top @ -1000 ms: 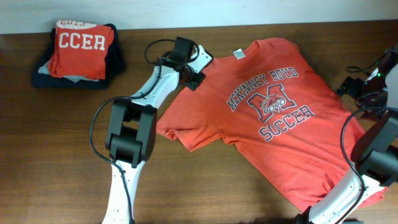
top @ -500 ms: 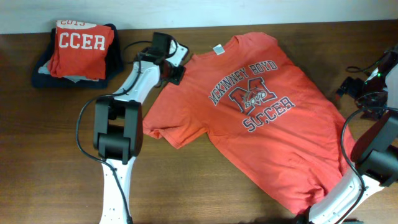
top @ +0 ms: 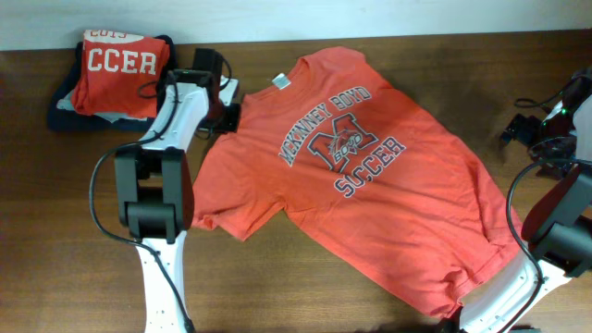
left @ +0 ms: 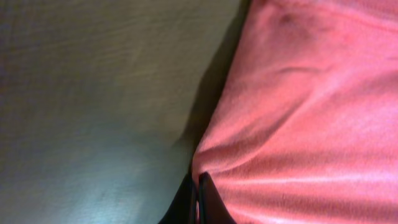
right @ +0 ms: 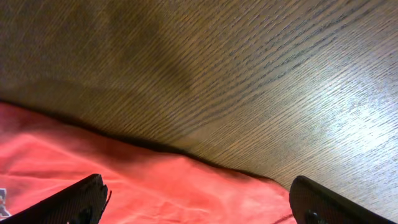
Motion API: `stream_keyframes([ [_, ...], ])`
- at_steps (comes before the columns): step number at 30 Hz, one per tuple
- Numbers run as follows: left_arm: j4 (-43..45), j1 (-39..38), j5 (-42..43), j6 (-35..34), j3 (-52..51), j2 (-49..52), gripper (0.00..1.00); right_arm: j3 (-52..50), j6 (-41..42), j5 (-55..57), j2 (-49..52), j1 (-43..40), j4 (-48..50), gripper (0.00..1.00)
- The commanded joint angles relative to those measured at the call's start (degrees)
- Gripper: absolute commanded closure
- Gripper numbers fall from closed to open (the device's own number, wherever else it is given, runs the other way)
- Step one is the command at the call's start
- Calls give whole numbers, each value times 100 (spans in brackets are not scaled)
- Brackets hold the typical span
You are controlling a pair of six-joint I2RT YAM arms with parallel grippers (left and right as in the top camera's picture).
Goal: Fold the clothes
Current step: 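Grasp the shirt's left shoulder with the left gripper and pull it up-left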
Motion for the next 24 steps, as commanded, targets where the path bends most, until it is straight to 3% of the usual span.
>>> stream_keyframes([
  [1,-625,280,-555,-710,-310,393,99,-13,24,50,-68,-11,-17,1],
  [7,-1276,389,-726,-739,-310,393,98,-13,24,50,-68,-11,-17,1],
  [12,-1663,389,-1102,-1329,-310,393,87,-13,24,52,-68,-11,-17,2],
  [24,-2111,389,-1152,-1327,-308,391,75,-13,24,50,-68,-11,-17,1],
])
